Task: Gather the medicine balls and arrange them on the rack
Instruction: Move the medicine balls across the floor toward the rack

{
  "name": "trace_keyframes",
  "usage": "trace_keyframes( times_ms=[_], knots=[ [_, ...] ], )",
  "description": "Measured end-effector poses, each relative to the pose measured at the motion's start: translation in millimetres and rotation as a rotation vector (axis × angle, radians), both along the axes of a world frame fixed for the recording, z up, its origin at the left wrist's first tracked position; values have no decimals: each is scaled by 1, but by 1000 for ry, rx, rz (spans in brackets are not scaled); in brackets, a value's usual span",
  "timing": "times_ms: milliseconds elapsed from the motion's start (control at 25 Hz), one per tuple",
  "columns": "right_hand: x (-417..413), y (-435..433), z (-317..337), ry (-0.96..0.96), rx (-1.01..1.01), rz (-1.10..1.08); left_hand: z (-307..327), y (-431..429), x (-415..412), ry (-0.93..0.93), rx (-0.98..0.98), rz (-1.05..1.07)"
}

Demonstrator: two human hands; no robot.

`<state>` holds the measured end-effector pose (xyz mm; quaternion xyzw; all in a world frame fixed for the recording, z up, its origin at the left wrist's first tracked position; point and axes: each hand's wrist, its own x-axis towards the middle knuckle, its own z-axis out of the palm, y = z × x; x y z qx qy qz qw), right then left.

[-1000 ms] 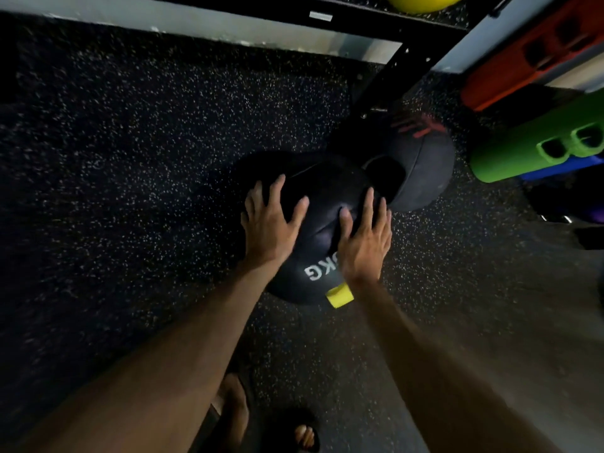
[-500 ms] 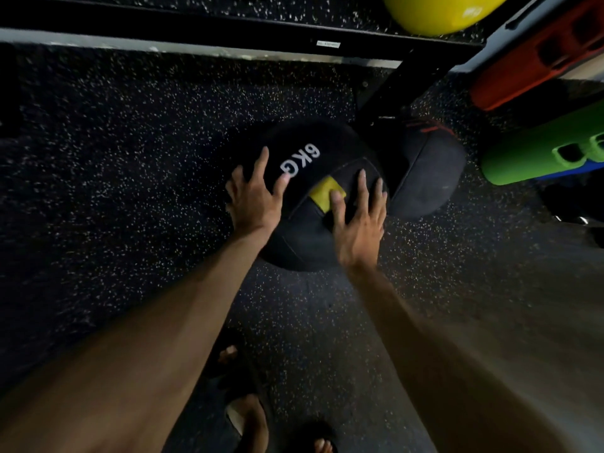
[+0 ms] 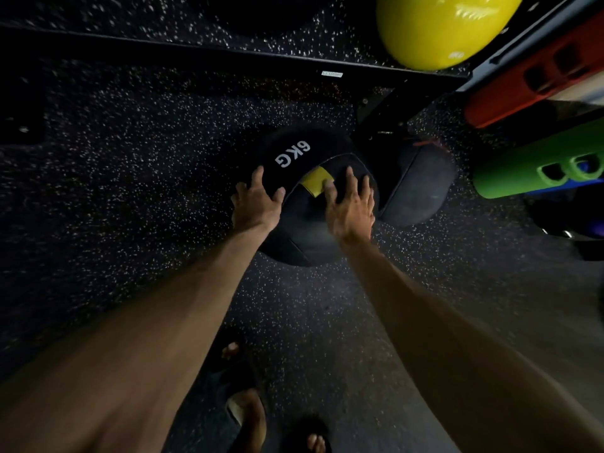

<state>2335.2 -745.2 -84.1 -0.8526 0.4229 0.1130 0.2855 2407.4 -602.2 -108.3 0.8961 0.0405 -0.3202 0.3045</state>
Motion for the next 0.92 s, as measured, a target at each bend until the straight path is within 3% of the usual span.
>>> trace_keyframes(
  times_ms=[120, 240, 360, 520, 640, 920],
  knots=[
    [-18, 18, 39, 58, -56, 83, 36, 15, -26, -8, 24, -19],
    [-32, 29, 103, 82, 34, 184, 94, 43, -64, -44, 70, -113],
    [-56, 45, 178, 91, 144, 245, 167, 75, -104, -35, 158, -165],
    [-114, 82, 287, 90, 45, 514, 285, 119, -178, -50, 196, -125],
    [-178, 119, 363, -12, 106, 689, 369, 157, -259, -53, 235, -45],
    [-324, 236, 477, 28, 179, 1117, 502, 272, -453, -95, 221, 331]
  ],
)
